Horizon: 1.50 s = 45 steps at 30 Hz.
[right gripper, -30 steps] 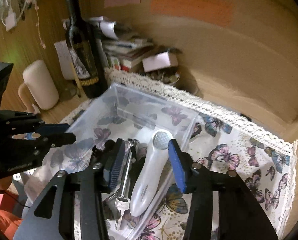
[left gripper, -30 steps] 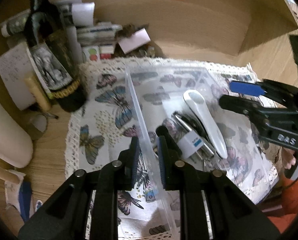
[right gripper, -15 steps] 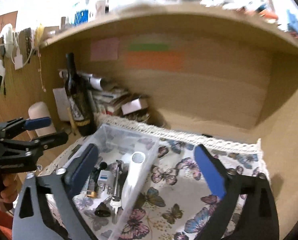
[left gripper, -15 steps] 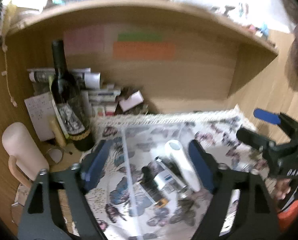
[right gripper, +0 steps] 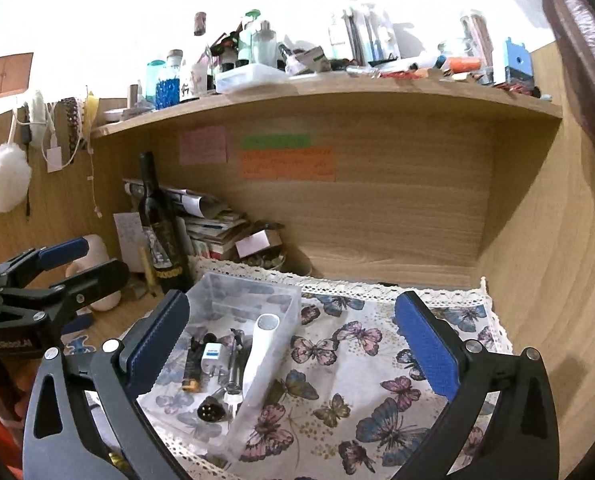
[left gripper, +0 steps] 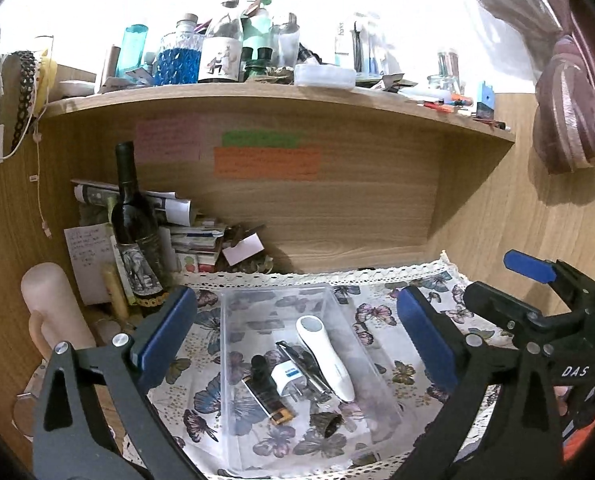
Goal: Organize rigid objects
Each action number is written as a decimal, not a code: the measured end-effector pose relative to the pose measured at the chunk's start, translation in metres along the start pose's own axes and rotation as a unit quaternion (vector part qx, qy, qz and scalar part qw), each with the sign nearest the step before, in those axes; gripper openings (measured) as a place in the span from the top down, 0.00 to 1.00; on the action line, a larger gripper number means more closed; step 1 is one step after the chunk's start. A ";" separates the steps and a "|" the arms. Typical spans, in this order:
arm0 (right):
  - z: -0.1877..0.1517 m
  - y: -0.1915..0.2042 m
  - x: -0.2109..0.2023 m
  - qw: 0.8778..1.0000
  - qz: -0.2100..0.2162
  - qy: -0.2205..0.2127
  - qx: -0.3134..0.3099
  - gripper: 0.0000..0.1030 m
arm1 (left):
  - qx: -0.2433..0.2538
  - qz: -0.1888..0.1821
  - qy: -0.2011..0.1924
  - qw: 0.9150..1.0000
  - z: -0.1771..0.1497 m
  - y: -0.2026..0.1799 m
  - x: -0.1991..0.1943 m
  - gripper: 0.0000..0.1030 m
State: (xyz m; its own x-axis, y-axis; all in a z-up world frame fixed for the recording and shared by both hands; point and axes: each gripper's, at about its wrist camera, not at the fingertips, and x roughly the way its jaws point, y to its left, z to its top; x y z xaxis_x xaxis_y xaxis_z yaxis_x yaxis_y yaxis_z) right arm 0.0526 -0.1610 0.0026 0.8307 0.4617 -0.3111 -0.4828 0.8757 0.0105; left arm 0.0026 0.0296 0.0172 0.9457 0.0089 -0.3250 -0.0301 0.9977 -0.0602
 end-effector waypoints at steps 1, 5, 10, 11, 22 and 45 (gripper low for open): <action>-0.001 0.000 -0.003 1.000 -0.002 -0.003 -0.001 0.00 | 0.000 -0.001 -0.001 1.000 -0.001 -0.001 -0.001 0.01; -0.002 0.001 -0.013 1.000 -0.007 -0.015 -0.002 0.00 | -0.002 -0.004 -0.006 1.000 -0.003 -0.004 -0.006 0.01; -0.003 -0.001 -0.016 1.000 -0.012 -0.019 0.003 0.00 | -0.005 -0.008 -0.014 1.000 -0.003 -0.005 -0.011 0.01; -0.003 -0.001 -0.016 1.000 -0.011 -0.018 0.004 0.00 | -0.004 -0.007 -0.016 1.000 -0.003 -0.005 -0.012 0.01; -0.004 -0.001 -0.017 1.000 -0.013 -0.015 0.003 0.00 | -0.004 -0.011 -0.017 1.000 -0.005 -0.006 -0.013 0.01; -0.005 -0.007 -0.018 1.000 -0.008 -0.016 0.000 0.00 | 0.004 -0.015 -0.018 1.000 -0.006 -0.009 -0.012 0.00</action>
State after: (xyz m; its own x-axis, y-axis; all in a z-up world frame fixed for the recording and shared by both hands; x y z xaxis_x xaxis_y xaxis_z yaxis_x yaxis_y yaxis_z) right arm 0.0394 -0.1764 0.0034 0.8469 0.4518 -0.2804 -0.4692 0.8831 0.0058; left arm -0.0103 0.0197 0.0162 0.9569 -0.0195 -0.2897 0.0017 0.9981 -0.0616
